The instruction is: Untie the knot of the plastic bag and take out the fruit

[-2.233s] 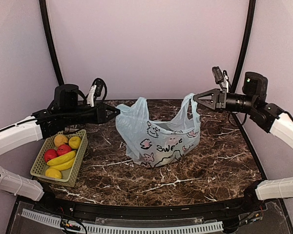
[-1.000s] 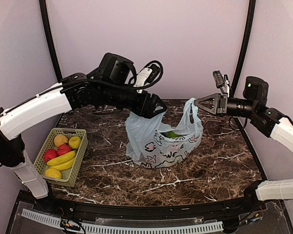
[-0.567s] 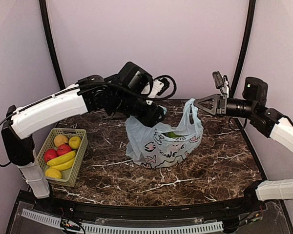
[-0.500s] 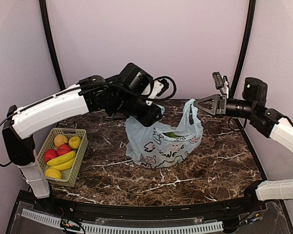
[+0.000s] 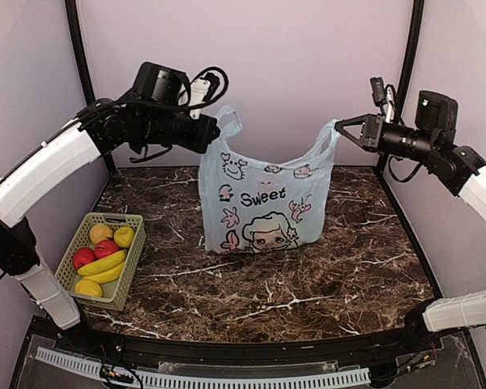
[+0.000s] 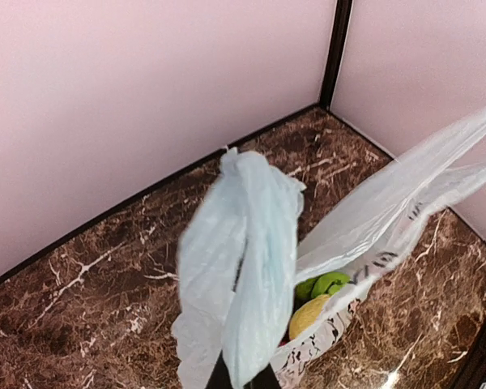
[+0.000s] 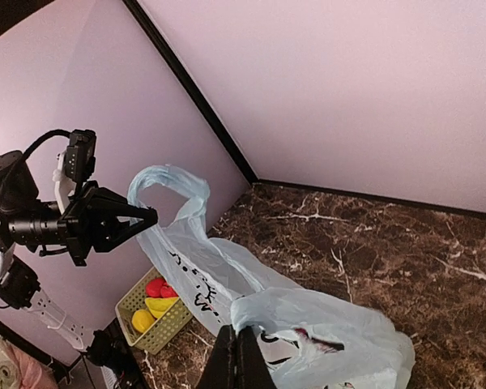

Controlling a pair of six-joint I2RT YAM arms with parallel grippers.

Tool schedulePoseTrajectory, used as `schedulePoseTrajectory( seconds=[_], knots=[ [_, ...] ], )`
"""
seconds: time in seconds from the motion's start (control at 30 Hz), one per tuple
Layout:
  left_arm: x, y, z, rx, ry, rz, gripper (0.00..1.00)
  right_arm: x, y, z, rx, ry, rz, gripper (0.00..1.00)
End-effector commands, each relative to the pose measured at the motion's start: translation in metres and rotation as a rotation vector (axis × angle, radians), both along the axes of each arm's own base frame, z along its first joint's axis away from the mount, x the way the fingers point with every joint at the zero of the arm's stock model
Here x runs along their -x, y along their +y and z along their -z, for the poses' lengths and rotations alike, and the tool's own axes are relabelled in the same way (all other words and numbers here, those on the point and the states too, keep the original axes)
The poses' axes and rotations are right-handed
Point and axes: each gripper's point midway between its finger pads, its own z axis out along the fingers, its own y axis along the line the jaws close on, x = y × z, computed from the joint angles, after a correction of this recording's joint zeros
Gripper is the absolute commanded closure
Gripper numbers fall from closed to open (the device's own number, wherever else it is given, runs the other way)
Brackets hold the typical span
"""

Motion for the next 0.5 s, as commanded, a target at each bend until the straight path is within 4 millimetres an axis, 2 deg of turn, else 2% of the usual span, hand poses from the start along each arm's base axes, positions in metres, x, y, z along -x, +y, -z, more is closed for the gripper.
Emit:
schedulePoseTrajectory(
  seconds=[0.0, 0.1, 0.2, 0.33, 0.47],
  knots=[
    [0.032, 0.02, -0.091, 0.209, -0.153, 0.094, 0.99, 0.028, -0.009, -0.061, -0.009, -0.214, -0.029, 1.0],
    [0.045, 0.028, -0.102, 0.243, -0.161, 0.124, 0.99, 0.049, -0.012, -0.076, -0.013, -0.271, -0.068, 1.0],
    [0.056, 0.028, -0.106, 0.29, -0.15, 0.163, 0.99, 0.057, -0.016, -0.079, -0.006, -0.273, -0.062, 1.0],
    [0.058, 0.023, -0.102, 0.317, -0.13, 0.197, 0.99, 0.044, -0.019, -0.067, 0.009, -0.215, -0.008, 1.0],
    [0.043, 0.015, -0.086, 0.3, -0.099, 0.195, 0.99, 0.019, -0.02, -0.048, 0.03, -0.156, 0.064, 1.0]
  ],
)
